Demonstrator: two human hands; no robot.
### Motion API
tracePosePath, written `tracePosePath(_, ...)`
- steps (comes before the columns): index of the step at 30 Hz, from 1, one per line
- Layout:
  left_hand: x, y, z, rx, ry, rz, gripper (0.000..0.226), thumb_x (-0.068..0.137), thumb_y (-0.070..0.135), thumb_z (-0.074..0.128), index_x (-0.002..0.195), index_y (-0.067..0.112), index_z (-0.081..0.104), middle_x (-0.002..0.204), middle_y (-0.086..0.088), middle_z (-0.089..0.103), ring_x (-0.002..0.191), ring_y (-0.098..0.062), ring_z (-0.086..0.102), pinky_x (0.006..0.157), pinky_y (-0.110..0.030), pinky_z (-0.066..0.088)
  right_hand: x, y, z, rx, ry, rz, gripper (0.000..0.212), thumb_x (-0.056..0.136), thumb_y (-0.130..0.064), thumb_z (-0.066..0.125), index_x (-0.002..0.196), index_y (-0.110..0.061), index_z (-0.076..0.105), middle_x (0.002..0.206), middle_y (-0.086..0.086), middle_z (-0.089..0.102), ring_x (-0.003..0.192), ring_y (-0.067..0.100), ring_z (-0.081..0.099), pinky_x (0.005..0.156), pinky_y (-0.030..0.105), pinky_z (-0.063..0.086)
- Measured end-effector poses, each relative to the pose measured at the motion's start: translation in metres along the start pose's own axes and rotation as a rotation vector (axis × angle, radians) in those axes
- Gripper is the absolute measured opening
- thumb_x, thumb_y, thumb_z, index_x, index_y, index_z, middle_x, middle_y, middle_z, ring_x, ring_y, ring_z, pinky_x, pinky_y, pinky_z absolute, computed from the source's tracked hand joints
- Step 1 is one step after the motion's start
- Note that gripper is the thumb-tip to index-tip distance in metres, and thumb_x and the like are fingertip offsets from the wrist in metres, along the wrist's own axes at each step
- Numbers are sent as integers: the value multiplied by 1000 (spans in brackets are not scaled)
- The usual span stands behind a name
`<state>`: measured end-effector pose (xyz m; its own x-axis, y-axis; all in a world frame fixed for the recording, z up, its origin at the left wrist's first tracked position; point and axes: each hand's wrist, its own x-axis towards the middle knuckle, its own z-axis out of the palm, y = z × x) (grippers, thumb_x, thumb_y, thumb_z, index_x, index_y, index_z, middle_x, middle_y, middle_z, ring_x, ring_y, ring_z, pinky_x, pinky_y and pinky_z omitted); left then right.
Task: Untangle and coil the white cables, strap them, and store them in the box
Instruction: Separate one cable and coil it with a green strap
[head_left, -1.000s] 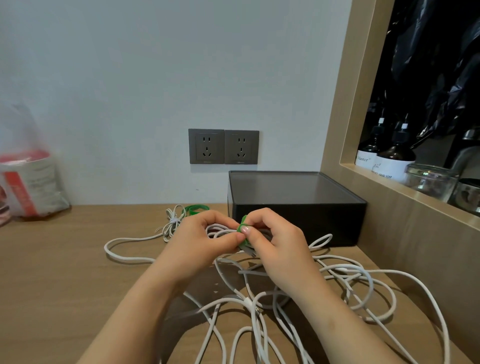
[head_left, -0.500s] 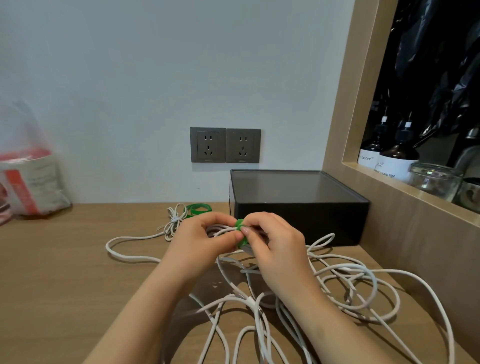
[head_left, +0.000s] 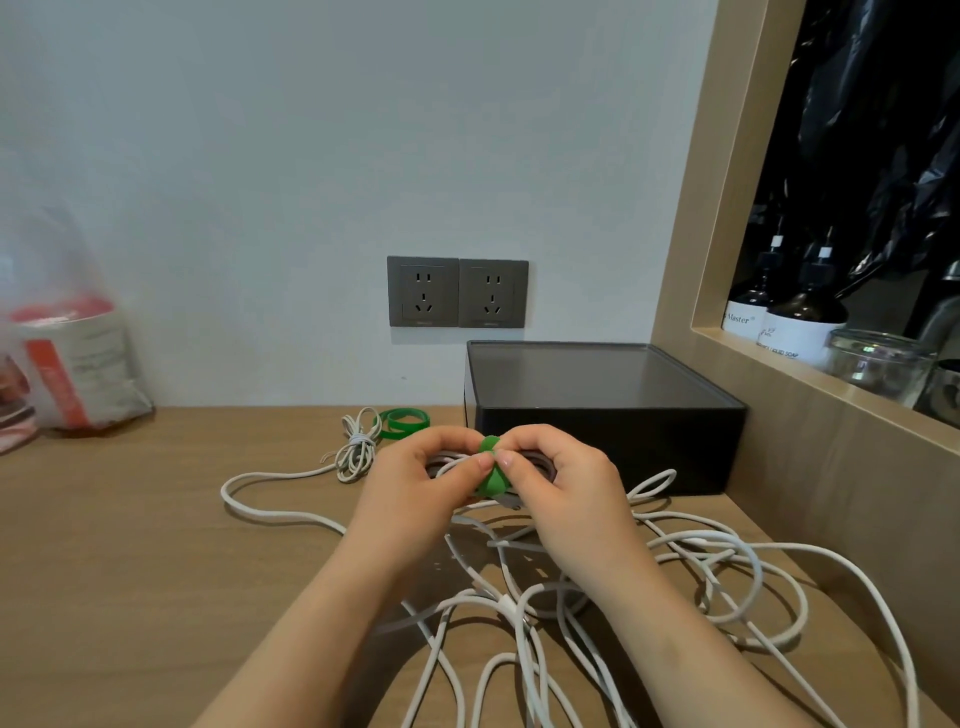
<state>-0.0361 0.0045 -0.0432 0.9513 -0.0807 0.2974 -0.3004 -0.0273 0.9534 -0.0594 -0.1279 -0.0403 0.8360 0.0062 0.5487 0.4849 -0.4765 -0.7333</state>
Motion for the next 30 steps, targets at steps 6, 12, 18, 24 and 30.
tracePosePath(6,-3,2,2,140,80,92,12,84,12,67,78,22,66,83,0,67,79,-15,67,66,-30,59,2,1,1,-25,-40,31,15,92,-19,53,88,-32,59,90,-16,60,91,-7,54,71,5,46)
tracePosePath(12,-2,1,3,-9,73,-11,12,85,9,65,77,17,67,85,-8,67,80,-19,68,69,-36,60,3,5,2,-138,-41,-28,10,91,-18,56,92,-27,61,96,-17,58,95,-3,53,74,5,45)
tracePosePath(18,0,-3,5,-163,109,-117,10,87,8,63,80,14,66,87,-10,68,85,-22,68,74,-40,58,4,17,13,-477,247,-352,29,85,-30,48,93,-17,72,94,-2,68,96,7,52,82,10,40)
tracePosePath(24,0,-1,7,-294,150,-205,6,88,5,60,88,5,66,95,-15,67,86,-24,68,65,-32,57,5,15,18,-584,283,-407,27,84,-26,52,96,-12,72,102,4,69,103,12,54,90,15,38)
tracePosePath(30,1,-2,8,-306,165,-229,6,89,7,60,90,8,66,101,-17,67,92,-27,67,68,-34,57,1,8,16,-685,398,-417,12,78,-22,66,84,-13,71,100,9,67,98,20,51,76,29,47)
